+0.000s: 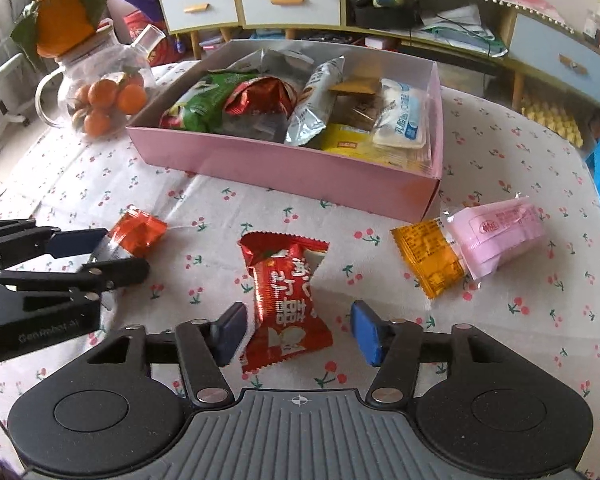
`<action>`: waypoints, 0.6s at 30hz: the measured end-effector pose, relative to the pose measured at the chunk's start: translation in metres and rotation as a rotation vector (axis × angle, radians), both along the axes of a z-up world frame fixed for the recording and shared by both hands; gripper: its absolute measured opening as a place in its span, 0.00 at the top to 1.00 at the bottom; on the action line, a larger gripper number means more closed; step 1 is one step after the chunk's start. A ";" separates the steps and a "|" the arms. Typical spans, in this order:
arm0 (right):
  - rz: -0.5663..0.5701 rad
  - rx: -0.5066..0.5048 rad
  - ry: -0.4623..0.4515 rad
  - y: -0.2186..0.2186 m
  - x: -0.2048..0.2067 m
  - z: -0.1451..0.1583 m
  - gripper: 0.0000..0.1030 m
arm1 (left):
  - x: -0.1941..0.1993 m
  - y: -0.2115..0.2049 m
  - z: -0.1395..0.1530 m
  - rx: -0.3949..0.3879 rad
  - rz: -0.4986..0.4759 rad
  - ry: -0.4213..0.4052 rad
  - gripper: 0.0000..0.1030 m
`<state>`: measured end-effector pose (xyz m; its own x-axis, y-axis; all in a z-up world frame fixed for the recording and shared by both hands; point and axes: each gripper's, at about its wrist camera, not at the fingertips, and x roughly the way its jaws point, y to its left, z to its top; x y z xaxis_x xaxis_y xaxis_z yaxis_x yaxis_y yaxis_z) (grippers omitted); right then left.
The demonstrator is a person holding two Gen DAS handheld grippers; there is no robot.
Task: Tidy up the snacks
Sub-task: 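Grasp the orange-and-white packet with the left tool while the right grasps the red candy packet, then carry both packets over the pink box, lower them in and open both tools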
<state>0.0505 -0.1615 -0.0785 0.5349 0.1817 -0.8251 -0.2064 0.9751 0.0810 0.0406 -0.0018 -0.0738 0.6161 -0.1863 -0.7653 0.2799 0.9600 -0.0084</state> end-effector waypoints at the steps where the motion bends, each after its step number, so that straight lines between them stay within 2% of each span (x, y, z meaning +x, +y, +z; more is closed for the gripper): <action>1: -0.004 0.001 -0.002 -0.001 0.000 0.000 0.54 | 0.000 0.001 0.000 -0.002 0.001 -0.002 0.63; 2: -0.005 0.008 -0.004 -0.002 0.000 0.000 0.62 | 0.000 0.001 0.000 -0.005 0.001 -0.004 0.63; 8: -0.027 0.038 0.033 -0.005 0.002 0.002 0.63 | 0.003 0.004 0.003 -0.043 0.010 0.018 0.65; 12: -0.070 0.098 0.077 -0.009 0.003 0.006 0.63 | 0.006 0.007 0.010 -0.078 0.022 0.025 0.65; 18: -0.152 0.183 0.088 -0.021 0.005 0.019 0.63 | 0.011 0.009 0.024 -0.169 0.042 0.042 0.65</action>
